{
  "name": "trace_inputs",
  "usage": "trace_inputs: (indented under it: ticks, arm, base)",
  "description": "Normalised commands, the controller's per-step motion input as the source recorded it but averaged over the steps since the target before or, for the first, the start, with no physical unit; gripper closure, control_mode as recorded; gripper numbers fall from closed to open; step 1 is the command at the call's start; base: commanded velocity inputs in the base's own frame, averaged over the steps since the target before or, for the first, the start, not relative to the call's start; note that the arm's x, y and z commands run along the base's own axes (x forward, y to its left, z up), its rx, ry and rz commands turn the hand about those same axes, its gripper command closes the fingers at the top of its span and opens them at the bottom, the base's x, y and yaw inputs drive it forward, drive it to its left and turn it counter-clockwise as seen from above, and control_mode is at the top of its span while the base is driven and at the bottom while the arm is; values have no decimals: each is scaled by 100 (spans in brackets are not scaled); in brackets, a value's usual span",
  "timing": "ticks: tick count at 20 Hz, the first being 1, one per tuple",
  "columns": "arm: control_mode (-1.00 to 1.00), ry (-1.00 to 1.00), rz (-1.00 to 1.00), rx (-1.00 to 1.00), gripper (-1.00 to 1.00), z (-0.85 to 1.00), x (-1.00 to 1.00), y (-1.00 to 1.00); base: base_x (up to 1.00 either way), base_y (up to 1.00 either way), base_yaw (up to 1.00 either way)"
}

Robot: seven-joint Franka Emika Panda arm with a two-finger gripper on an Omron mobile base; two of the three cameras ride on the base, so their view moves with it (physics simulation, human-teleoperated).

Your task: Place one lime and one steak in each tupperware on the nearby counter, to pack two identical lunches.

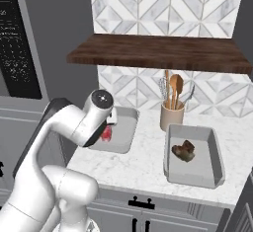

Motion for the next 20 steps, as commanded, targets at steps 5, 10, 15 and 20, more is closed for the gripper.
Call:
trace_inputs:
  ticks: [5, 10, 15, 20]
  arm:
    - [-100, -4, -24, -7, -100, 43, -36, 0]
    - [-100, 0, -26, -4, -100, 47, -22, -9]
    - [-100, 0, -3, 1, -100, 44, -40, -8]
    - [-100, -7, 0, 0, -100, 6, -62, 0]
  base:
    - [0, 0, 0]
    - [0, 0, 0]
    - [0, 0, 0]
    - [0, 0, 0]
